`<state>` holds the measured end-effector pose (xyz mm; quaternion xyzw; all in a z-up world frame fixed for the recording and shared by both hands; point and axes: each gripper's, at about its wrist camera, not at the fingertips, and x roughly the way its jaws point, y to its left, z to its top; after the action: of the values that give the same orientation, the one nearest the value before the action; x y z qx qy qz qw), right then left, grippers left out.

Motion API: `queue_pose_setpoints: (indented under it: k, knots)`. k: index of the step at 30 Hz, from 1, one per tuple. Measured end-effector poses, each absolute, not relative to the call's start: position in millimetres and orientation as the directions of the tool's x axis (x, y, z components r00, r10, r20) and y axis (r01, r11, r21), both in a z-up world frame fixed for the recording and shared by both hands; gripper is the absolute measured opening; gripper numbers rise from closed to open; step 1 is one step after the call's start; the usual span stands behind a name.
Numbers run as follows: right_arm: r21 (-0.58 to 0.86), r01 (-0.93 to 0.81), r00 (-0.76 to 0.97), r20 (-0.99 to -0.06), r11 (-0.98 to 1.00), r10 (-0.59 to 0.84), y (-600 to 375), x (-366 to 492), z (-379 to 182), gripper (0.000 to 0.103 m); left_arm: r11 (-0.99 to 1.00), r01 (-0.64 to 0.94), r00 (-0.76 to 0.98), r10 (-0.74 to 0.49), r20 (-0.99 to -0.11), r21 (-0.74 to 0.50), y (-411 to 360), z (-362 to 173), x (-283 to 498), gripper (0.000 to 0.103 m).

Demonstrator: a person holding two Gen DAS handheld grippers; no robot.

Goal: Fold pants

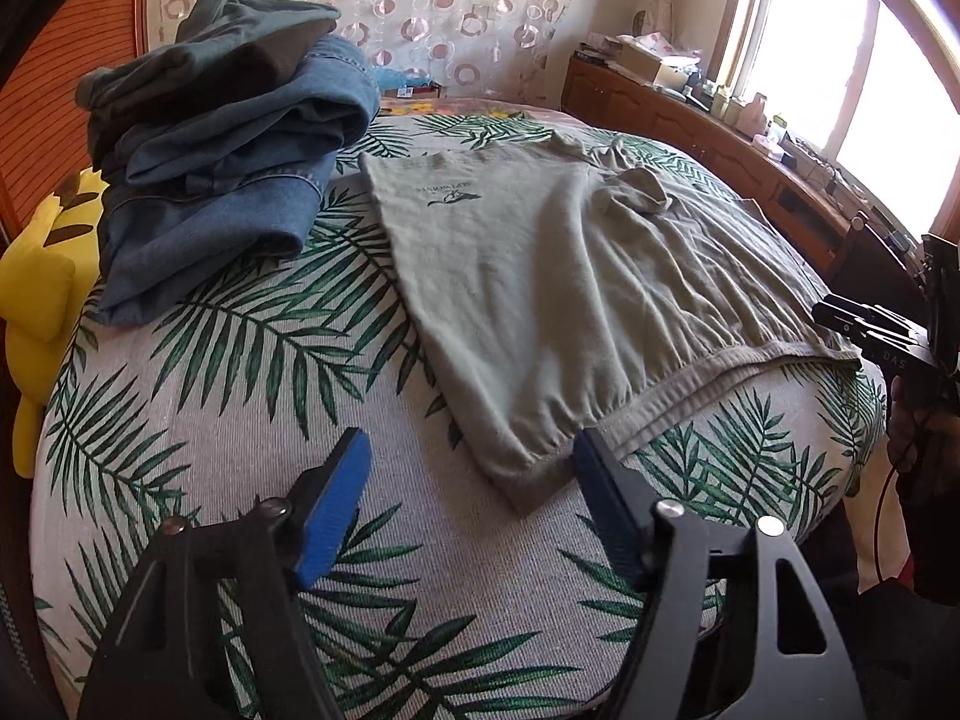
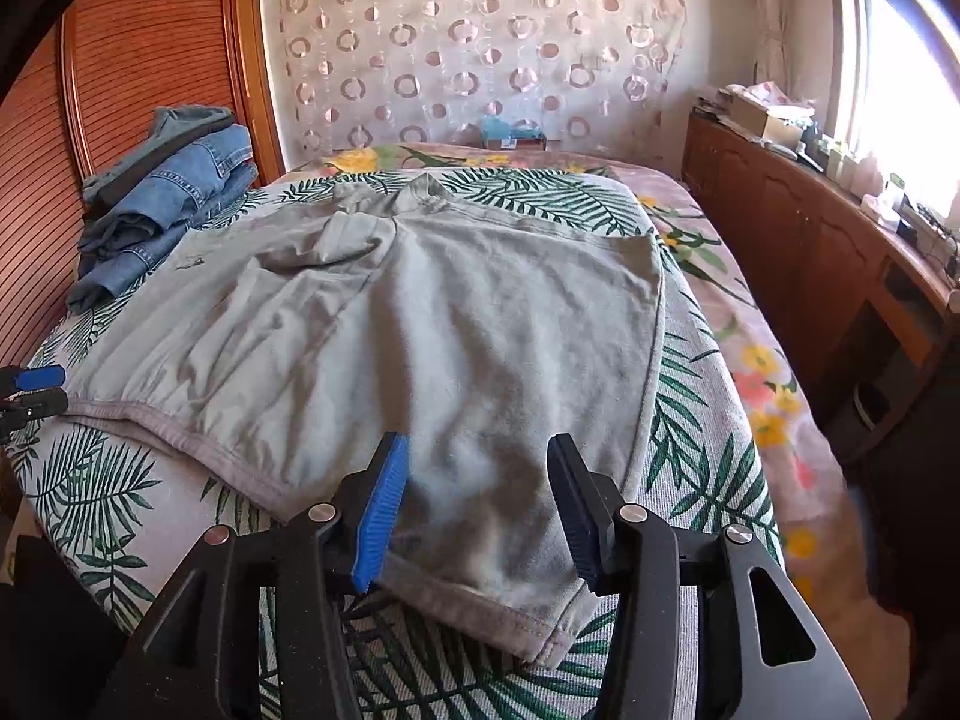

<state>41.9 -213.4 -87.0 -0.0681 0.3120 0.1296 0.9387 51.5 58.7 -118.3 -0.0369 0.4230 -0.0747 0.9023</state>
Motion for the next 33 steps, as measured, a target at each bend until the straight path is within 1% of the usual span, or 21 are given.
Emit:
queue_pose_setpoints:
  k: [1, 3, 6, 14, 15, 16, 19, 20, 22, 23, 24, 28, 33]
  knots:
    - [-0.050, -0.291, 0.774, -0.600, 0.955, 0.204, -211.7, 39.7, -86.4, 0.050, 0.986, 0.105, 0.631, -0.169, -0.757, -0.133, 59.2, -118.3, 50.4, 0.064]
    - [-0.047, -0.303, 0.774, -0.595, 0.952, 0.217, -208.7, 35.7, -84.9, 0.050, 0.984, 0.104, 0.633, -0.175, -0.754, -0.142, 59.6, -117.7, 49.6, 0.060]
    - [-0.050, -0.321, 0.769, -0.597, 0.946, 0.229, -203.7, 29.4, -83.8, 0.050, 0.984, 0.112, 0.635, -0.177, -0.752, -0.137, 56.5, -118.1, 48.9, 0.056]
    - [-0.045, -0.347, 0.762, -0.596, 0.937, 0.253, -196.2, 23.9, -83.1, 0.051, 0.987, 0.127, 0.644, -0.158, -0.748, -0.100, 47.2, -119.2, 48.2, 0.054]
    - [-0.045, -0.348, 0.760, -0.598, 0.936, 0.254, -197.1, 23.9, -84.2, 0.051, 0.986, 0.138, 0.644, -0.165, -0.747, -0.098, 44.9, -119.0, 47.7, 0.049]
    - [-0.047, -0.349, 0.759, -0.599, 0.936, 0.253, -196.9, 24.2, -84.9, 0.051, 0.984, 0.146, 0.644, -0.170, -0.746, -0.098, 43.4, -119.0, 47.2, 0.046]
    - [-0.049, -0.346, 0.756, -0.606, 0.937, 0.247, -197.9, 24.8, -87.7, 0.051, 0.980, 0.167, 0.639, -0.194, -0.745, -0.112, 40.3, -117.9, 47.2, 0.031]
    - [-0.047, -0.344, 0.754, -0.609, 0.938, 0.246, -199.2, 25.6, -88.8, 0.051, 0.979, 0.171, 0.638, -0.198, -0.744, -0.113, 39.5, -118.0, 47.3, 0.028]
    - [-0.044, -0.342, 0.751, -0.614, 0.939, 0.244, -201.1, 26.4, -89.2, 0.051, 0.976, 0.180, 0.636, -0.209, -0.742, -0.121, 37.9, -117.3, 47.3, 0.019]
    - [-0.042, -0.341, 0.750, -0.615, 0.939, 0.244, -201.9, 26.8, -89.6, 0.051, 0.976, 0.181, 0.635, -0.208, -0.744, -0.119, 36.5, -116.3, 48.2, 0.018]
    - [-0.041, -0.339, 0.748, -0.617, 0.940, 0.243, -202.0, 27.0, -90.4, 0.051, 0.976, 0.186, 0.632, -0.208, -0.747, -0.115, 34.8, -114.8, 50.2, 0.013]
    - [-0.036, -0.329, 0.745, -0.624, 0.944, 0.236, -203.1, 28.7, -93.3, 0.051, 0.966, 0.235, 0.653, -0.239, -0.718, -0.108, 21.1, -95.0, 59.4, 0.009]
    - [-0.015, -0.317, 0.745, -0.623, 0.948, 0.239, -210.9, 28.5, -93.4, 0.051, 0.950, 0.307, 0.668, -0.264, -0.696, -0.066, -6.7, -78.1, 69.4, 0.006]
